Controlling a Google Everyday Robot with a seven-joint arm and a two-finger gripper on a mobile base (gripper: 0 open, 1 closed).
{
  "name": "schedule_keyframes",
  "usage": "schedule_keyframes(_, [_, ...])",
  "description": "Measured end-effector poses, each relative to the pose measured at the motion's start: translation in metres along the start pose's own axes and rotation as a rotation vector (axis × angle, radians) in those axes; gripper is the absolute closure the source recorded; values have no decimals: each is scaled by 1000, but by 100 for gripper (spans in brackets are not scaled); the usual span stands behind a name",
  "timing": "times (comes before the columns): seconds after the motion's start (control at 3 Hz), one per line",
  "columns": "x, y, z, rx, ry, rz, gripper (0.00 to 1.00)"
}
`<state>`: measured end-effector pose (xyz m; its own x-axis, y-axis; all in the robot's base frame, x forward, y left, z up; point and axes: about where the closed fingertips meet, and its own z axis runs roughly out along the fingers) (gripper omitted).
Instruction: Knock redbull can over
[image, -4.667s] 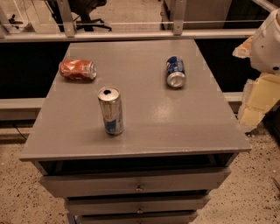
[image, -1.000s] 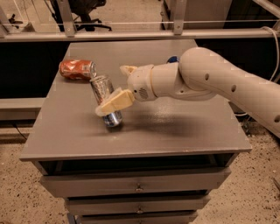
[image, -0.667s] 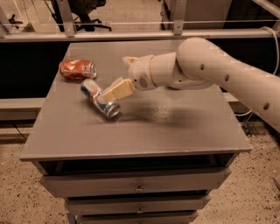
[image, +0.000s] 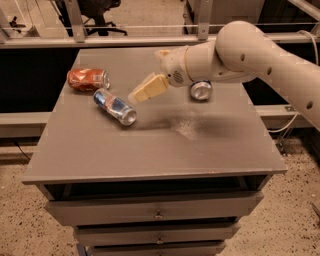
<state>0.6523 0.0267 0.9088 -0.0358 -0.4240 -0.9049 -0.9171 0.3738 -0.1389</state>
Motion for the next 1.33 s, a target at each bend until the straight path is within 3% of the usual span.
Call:
schedule_keyframes(0.33, [-1, -12, -36, -6, 10, -38, 0])
schedule_keyframes(0.67, [9, -5, -108, -10, 48, -78, 0])
schedule_keyframes(1.0, [6, 11, -186, 32, 79, -83, 0])
schedule_keyframes(1.33, [5, 21, -232, 63, 98, -86, 0])
